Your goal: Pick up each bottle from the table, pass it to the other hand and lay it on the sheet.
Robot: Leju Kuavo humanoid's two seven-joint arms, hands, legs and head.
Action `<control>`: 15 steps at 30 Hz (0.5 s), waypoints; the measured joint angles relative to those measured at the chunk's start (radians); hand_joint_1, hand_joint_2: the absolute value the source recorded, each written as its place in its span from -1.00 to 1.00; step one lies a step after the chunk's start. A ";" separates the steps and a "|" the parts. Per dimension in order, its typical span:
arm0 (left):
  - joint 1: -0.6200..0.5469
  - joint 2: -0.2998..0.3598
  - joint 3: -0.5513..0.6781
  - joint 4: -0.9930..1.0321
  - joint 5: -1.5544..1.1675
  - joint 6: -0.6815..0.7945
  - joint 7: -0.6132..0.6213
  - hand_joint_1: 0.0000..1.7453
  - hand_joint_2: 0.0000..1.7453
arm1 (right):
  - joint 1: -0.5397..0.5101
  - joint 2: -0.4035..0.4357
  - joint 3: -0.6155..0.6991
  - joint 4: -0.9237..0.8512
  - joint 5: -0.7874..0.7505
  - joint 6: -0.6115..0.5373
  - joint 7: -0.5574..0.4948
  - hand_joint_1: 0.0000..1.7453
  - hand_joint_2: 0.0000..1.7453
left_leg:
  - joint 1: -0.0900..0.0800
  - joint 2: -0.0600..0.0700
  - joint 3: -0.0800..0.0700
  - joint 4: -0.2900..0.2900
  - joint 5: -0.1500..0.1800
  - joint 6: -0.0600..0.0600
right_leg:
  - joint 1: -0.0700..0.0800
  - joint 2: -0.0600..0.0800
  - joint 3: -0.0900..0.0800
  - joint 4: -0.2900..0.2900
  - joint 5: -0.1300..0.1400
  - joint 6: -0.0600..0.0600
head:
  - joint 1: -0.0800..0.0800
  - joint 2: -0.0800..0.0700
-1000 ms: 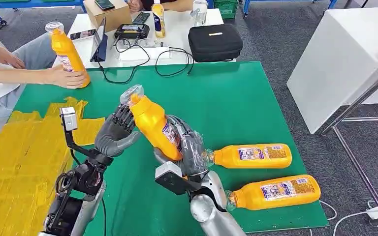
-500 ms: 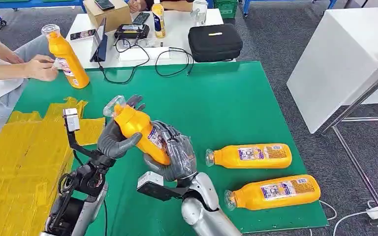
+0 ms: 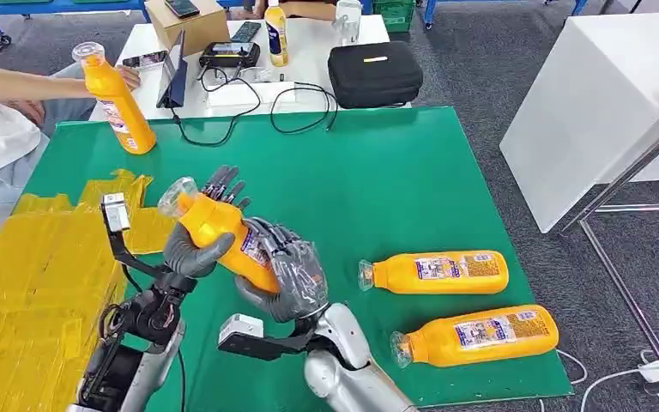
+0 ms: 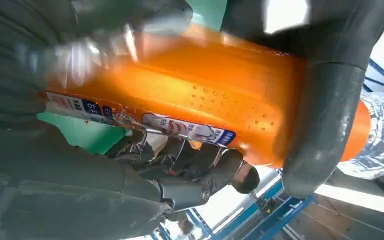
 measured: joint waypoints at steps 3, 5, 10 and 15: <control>0.000 0.002 0.000 0.007 0.004 0.000 -0.002 0.78 1.00 | -0.003 0.000 0.005 0.008 -0.005 -0.002 0.001 1.00 1.00 | 0.000 0.000 0.000 0.000 0.000 0.000 | 0.000 0.000 0.000 0.000 0.000 0.000 | 0.000 0.000; -0.001 0.003 0.001 0.013 0.007 -0.002 -0.006 1.00 1.00 | -0.004 0.001 0.013 0.013 -0.012 -0.008 0.000 1.00 1.00 | 0.000 0.000 0.000 0.000 0.000 0.000 | 0.000 0.000 0.000 0.000 0.000 0.000 | 0.000 0.000; -0.001 0.005 0.003 0.027 0.016 -0.003 -0.018 1.00 1.00 | -0.008 0.001 0.026 0.023 -0.024 -0.015 0.000 1.00 1.00 | 0.000 0.000 0.000 0.000 0.000 0.000 | 0.000 0.000 0.000 0.000 0.000 0.000 | 0.000 0.000; -0.002 0.005 0.007 0.036 0.016 -0.005 -0.024 1.00 1.00 | -0.010 0.001 0.028 0.029 -0.034 -0.019 0.000 1.00 1.00 | 0.000 0.000 0.000 0.000 0.000 0.000 | 0.000 0.000 0.000 0.000 0.000 0.000 | 0.000 0.000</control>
